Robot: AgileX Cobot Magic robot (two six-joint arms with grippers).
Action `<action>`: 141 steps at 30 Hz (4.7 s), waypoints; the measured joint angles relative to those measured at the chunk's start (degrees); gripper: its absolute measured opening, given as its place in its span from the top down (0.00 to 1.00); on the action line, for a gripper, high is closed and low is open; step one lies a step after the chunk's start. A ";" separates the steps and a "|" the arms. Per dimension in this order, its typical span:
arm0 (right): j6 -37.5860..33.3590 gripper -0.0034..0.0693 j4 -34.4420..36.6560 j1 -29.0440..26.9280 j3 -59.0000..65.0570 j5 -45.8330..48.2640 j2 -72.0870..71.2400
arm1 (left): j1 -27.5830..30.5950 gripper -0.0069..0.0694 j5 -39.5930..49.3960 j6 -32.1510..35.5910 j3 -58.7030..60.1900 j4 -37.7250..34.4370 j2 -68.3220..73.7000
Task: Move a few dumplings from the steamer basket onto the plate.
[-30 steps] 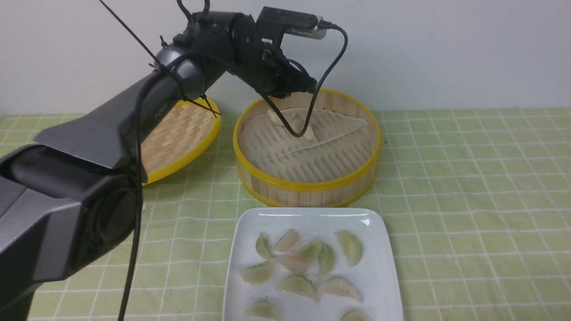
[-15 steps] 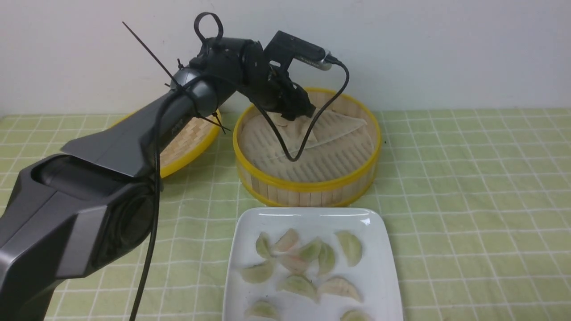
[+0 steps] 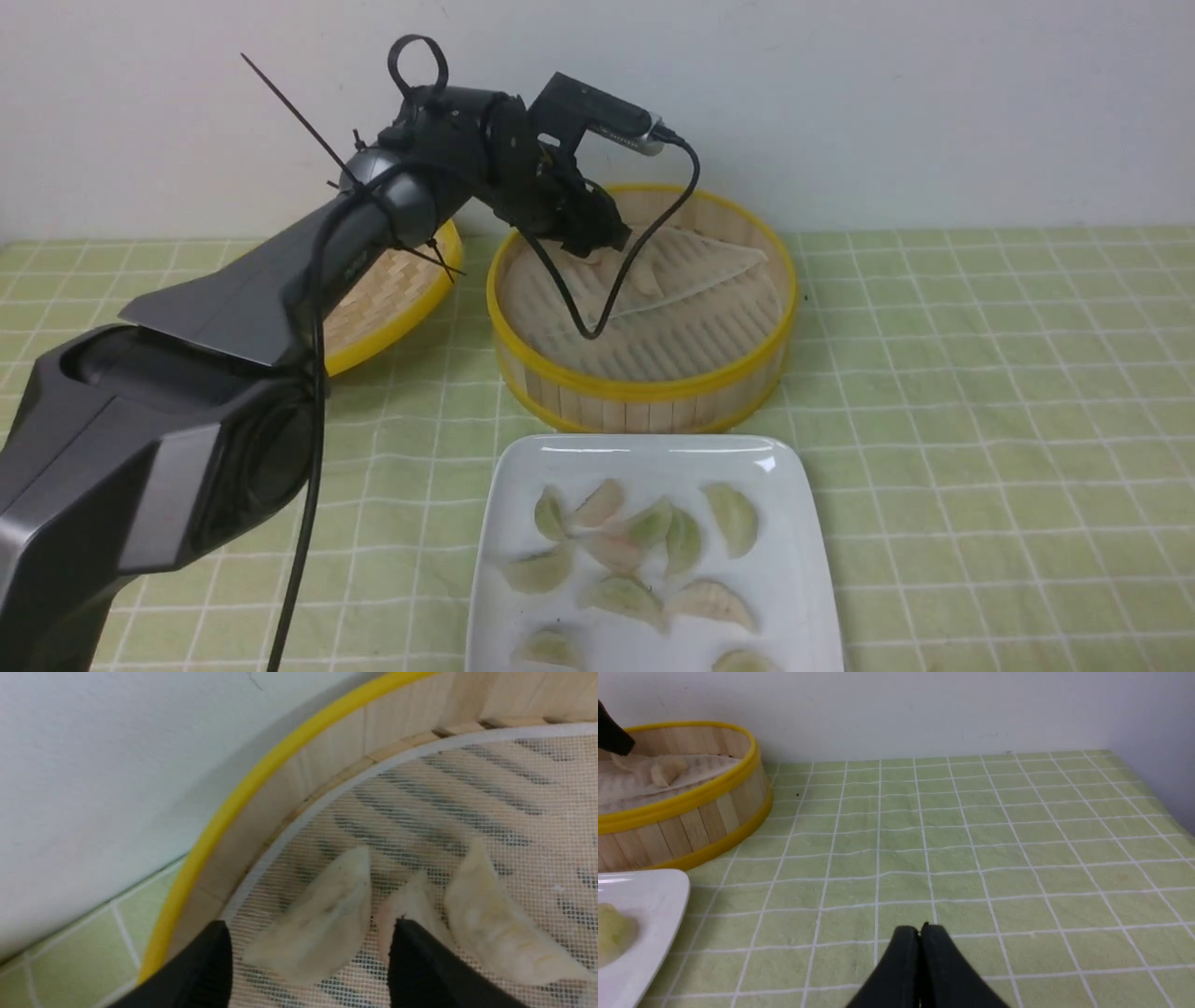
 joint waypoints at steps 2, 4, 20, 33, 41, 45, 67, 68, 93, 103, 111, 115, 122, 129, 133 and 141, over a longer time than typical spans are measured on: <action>0.00 0.97 0.00 0.00 0.00 0.00 0.00 | 0.00 0.38 -0.63 0.23 0.00 -0.06 0.56; 0.00 0.97 0.00 0.00 0.00 0.00 0.00 | 0.00 0.38 -1.62 0.48 0.00 -0.06 1.26; 0.00 0.97 0.00 0.00 0.00 0.00 0.00 | -0.07 0.52 -0.59 -2.28 -0.42 0.42 3.45; 0.00 0.97 0.00 0.00 0.00 0.00 0.00 | -0.07 0.53 11.21 -2.33 -0.24 0.98 -6.06; 0.00 0.97 0.00 0.00 0.00 0.00 0.00 | -0.07 0.55 27.79 -2.33 -0.30 0.98 -12.62; 0.00 0.97 0.00 0.00 0.00 0.00 0.00 | -0.07 0.55 31.84 -2.33 -0.30 0.49 -15.68; 0.00 0.97 0.00 0.00 0.00 0.00 0.00 | -11.49 0.55 31.59 -5.30 45.03 -7.93 -35.32; 0.00 0.97 0.00 0.00 0.00 0.00 0.00 | -12.83 0.55 31.38 -5.30 46.81 -8.16 -35.45; 0.00 0.97 0.00 0.00 0.00 0.00 0.00 | -21.38 0.36 24.31 -5.11 52.85 -8.75 -33.68; 0.00 0.97 0.00 0.00 0.00 0.00 0.00 | -21.27 0.65 25.19 -7.19 48.98 -3.34 -37.30; 0.00 0.97 0.00 0.00 0.00 0.00 0.00 | -17.03 0.91 23.42 -13.70 49.18 3.34 -55.46; 0.00 0.97 0.00 0.00 0.00 0.00 0.00 | -15.65 0.92 15.57 -16.35 55.89 5.27 -70.27; 0.00 0.97 0.00 0.00 0.00 0.00 0.00 | -15.60 0.92 0.94 -17.48 72.99 4.74 -86.00; 0.00 0.97 0.00 0.00 0.00 0.00 0.00 | -15.60 0.92 -8.51 -17.48 88.89 2.27 -98.79; 0.00 0.97 0.00 0.00 0.00 0.00 0.00 | -15.60 0.92 -8.79 -17.48 91.28 2.27 -101.91; 0.00 0.97 0.00 0.00 0.00 0.00 0.00 | -15.54 0.92 -7.38 -17.31 91.28 6.02 -107.48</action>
